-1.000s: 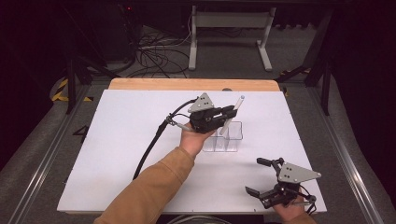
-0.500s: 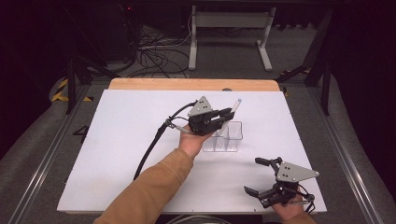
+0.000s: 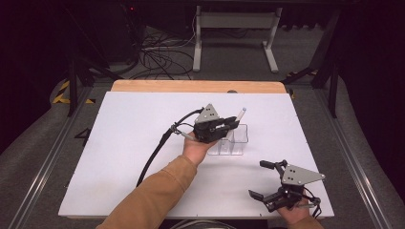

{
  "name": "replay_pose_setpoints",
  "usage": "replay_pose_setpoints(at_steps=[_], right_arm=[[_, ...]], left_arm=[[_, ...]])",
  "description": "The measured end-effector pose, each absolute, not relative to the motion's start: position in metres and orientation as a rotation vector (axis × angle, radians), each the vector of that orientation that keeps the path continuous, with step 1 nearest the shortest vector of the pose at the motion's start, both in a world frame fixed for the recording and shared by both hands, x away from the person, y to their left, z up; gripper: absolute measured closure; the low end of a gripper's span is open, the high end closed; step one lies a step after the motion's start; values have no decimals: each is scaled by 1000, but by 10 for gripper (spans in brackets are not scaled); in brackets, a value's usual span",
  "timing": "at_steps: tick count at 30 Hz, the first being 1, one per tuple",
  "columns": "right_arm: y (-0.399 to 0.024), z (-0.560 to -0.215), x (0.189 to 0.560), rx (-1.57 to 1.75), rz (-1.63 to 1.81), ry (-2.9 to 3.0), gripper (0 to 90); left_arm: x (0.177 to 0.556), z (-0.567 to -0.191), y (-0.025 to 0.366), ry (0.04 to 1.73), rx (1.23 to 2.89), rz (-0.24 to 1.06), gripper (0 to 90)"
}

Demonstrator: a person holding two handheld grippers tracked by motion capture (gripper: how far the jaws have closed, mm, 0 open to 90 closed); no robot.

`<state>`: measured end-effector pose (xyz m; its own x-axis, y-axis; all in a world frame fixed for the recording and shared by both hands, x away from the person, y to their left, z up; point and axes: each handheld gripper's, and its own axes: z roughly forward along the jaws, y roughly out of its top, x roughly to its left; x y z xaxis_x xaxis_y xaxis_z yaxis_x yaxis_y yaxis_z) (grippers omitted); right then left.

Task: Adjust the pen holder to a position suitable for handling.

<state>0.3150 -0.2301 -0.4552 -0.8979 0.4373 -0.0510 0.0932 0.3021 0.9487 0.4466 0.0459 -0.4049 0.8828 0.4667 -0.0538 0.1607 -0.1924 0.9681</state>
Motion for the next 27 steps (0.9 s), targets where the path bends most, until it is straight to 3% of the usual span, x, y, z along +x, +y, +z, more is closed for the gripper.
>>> replay_pose_setpoints(at_steps=[8,9,11,17,21,27], right_arm=[[-231,-455,314,482,1622,2274,3],[-231,-455,315,481,1622,2274,2],[-230,-456,315,483,1623,2273,3],[-229,-456,317,482,1625,2273,3],[-228,-456,317,482,1621,2273,2],[-228,-456,317,486,1616,2274,2]], left_arm=[[441,-407,46,464,1808,334,775],[440,-406,47,464,1808,354,744],[437,-403,52,460,1804,374,584],[427,-388,70,472,1823,432,370],[419,-377,83,478,1813,418,279],[410,-366,96,476,1793,400,221]])
